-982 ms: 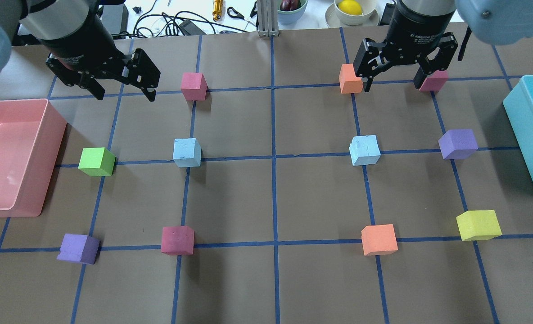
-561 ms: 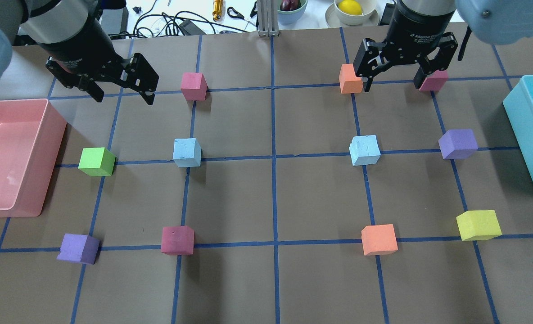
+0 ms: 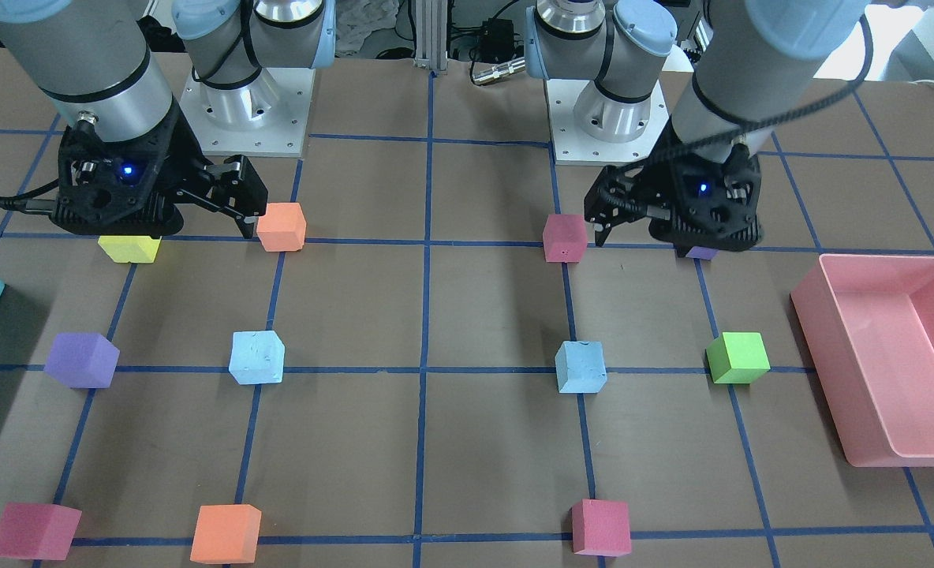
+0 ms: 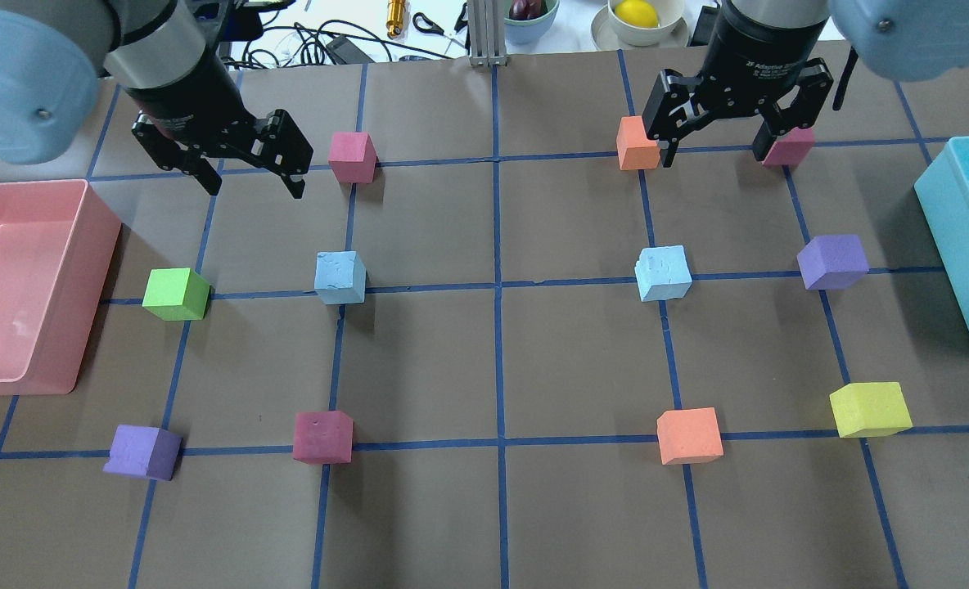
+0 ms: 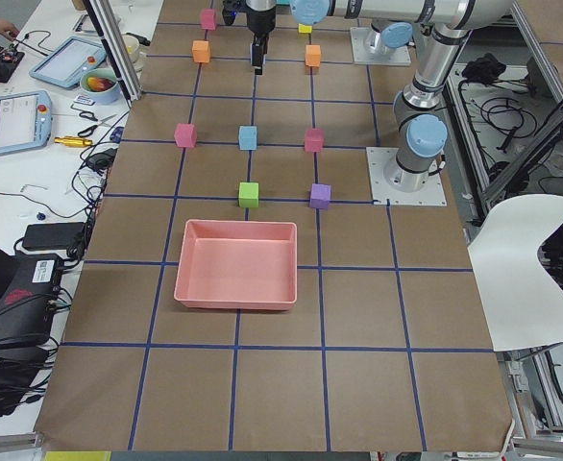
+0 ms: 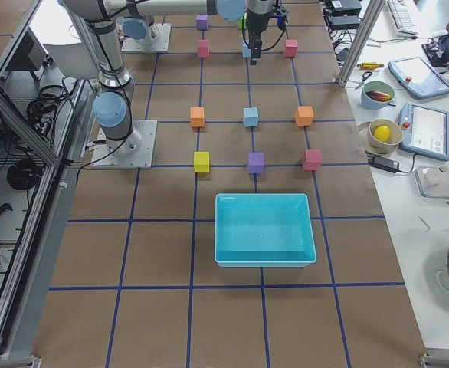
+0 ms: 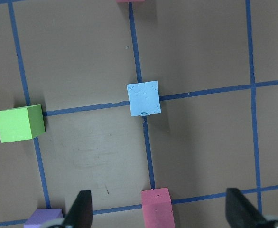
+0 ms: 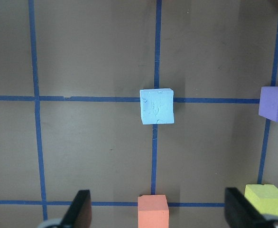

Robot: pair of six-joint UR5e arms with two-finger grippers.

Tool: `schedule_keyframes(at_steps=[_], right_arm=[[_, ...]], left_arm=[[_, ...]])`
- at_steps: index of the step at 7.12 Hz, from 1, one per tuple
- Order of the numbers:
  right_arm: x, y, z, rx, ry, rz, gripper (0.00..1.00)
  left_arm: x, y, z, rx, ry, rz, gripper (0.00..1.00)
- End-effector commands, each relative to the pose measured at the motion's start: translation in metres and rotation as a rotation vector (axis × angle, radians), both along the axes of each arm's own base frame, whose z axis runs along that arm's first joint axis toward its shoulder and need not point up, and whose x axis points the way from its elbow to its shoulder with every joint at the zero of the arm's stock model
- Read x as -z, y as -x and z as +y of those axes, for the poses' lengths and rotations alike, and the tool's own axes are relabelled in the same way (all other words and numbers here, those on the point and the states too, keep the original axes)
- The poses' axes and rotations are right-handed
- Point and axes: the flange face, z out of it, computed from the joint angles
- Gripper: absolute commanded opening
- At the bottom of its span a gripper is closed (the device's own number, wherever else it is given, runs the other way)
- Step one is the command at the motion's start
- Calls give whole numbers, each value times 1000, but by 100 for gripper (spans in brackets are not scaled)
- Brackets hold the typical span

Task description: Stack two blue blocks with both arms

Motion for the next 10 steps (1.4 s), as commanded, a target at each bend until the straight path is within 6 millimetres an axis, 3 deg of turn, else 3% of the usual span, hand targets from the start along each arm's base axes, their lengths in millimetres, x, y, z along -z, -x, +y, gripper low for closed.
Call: schedule_keyframes(at_steps=[1, 2, 4, 5, 6, 8, 9, 10], right_arm=[[1, 0, 0, -1, -2, 0, 100], [1, 0, 0, -1, -2, 0, 100], [1, 0, 0, -1, -3, 0, 100], [9, 1, -4, -6, -16, 2, 100], [35, 2, -16, -9, -49, 2, 100], [153, 6, -65, -26, -45, 10, 100], [215, 9, -72, -32, -33, 13, 100], [257, 17, -65, -61, 21, 13, 100]], left_arm=[[88, 1, -49, -23, -24, 10, 100], [130, 1, -60, -62, 7, 7, 100], [185, 0, -51, -92, -17, 4, 100], [209, 0, -43, -112, -46, 2, 100], [223, 0, -35, -133, -75, 0, 100], [240, 1, -33, -152, -99, -3, 100], [248, 2, -32, -153, -111, -5, 100], [248, 4, -33, -164, -107, -5, 99]])
